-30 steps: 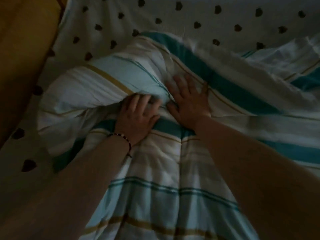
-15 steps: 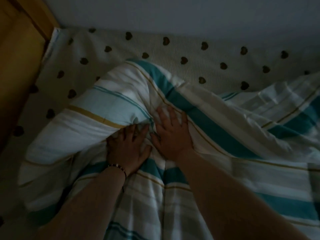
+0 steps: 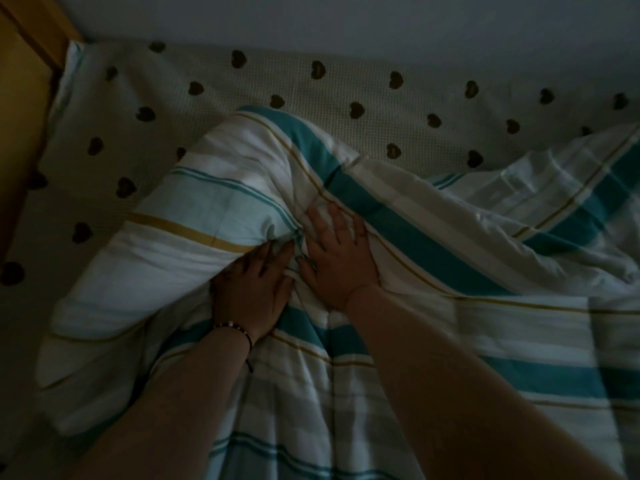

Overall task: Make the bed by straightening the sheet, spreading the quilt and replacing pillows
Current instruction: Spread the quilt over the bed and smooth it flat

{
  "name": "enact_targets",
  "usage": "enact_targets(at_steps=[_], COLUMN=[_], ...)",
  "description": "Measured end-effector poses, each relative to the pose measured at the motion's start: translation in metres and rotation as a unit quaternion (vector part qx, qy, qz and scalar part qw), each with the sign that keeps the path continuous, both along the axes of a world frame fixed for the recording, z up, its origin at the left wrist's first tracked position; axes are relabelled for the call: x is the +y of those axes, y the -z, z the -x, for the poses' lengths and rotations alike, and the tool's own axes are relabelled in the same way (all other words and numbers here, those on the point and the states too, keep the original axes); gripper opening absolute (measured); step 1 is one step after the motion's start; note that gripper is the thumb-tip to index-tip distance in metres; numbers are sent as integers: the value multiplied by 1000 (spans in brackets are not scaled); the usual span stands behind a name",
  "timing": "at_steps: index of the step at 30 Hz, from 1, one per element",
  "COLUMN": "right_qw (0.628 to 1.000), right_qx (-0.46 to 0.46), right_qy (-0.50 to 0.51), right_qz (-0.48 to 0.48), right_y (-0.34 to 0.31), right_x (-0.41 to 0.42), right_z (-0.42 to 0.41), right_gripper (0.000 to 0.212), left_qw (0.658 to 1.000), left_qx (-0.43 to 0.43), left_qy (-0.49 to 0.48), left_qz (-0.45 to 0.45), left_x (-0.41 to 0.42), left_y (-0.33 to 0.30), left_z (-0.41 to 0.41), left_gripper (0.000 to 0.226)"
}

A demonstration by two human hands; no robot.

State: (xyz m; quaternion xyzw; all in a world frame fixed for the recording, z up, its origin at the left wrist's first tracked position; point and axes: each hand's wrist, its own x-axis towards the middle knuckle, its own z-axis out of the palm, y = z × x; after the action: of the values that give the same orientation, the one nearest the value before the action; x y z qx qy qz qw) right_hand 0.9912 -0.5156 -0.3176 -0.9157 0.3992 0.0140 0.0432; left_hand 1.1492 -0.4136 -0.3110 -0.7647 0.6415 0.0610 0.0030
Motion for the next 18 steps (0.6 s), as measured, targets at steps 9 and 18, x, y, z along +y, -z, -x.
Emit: enact_targets(at_steps=[9, 18], right_qw=[998, 999], right_qx=[38, 24], right_qy=[46, 44], right_qz=[-34, -2], right_y=[-6, -1], right_x=[8, 9], right_z=[-4, -1], right_gripper=[68, 65], left_qw=[999, 998], left_qx=[46, 50], left_qy=[25, 43], left_qz=[-12, 18], left_x=[-4, -2], left_y=[-7, -2], left_z=[-4, -3], left_gripper=[53, 53])
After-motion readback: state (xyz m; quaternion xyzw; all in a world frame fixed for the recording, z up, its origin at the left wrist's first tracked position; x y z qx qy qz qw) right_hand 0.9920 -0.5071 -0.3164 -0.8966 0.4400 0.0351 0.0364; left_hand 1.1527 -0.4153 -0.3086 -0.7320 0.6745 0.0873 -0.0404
